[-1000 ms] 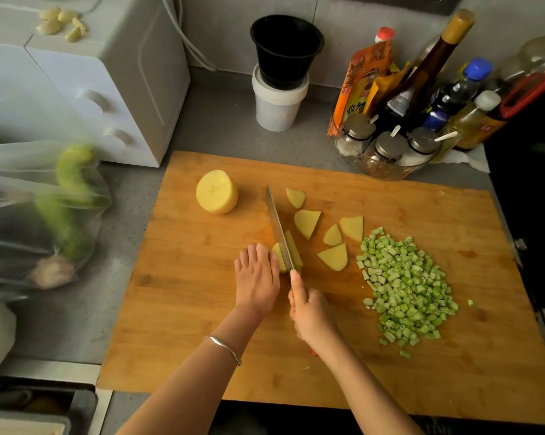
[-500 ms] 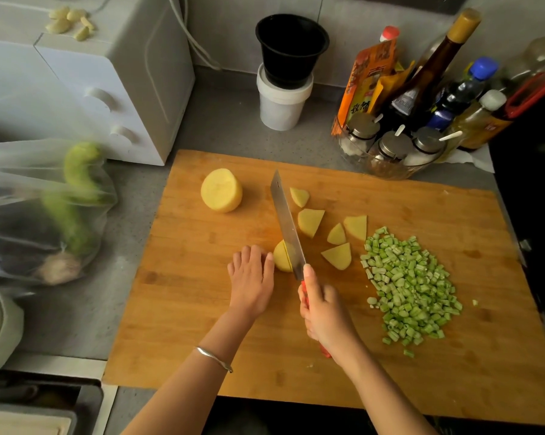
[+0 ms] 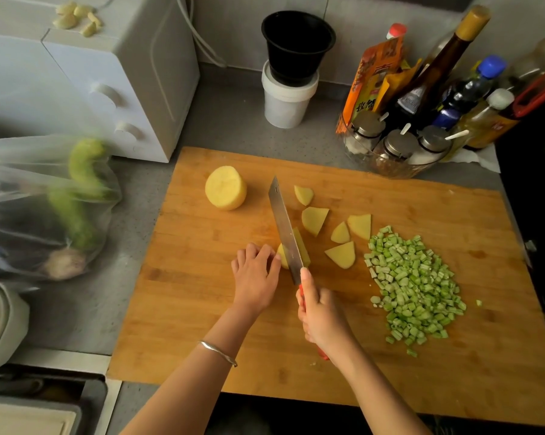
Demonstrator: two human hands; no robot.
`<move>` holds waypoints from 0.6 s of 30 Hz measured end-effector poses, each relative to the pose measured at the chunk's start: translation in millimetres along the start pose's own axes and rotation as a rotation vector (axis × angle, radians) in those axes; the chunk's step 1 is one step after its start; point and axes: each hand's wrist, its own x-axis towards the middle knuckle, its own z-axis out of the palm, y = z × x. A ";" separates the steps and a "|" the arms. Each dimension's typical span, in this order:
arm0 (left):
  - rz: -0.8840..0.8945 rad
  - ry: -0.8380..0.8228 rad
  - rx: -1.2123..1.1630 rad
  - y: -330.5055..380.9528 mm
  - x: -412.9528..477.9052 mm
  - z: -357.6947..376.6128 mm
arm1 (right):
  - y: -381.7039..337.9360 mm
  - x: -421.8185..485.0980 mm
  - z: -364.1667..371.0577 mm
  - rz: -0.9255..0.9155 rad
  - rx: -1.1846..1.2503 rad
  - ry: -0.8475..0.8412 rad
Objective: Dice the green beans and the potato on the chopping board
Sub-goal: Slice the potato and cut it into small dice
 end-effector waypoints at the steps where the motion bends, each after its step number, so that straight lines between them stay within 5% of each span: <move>1: -0.001 -0.002 0.004 -0.2 0.2 0.2 | -0.2 0.1 0.4 0.003 -0.008 0.004; 18: 0.030 0.019 0.030 0.5 -1.7 0.8 | 7.6 7.9 10.2 0.081 0.005 0.022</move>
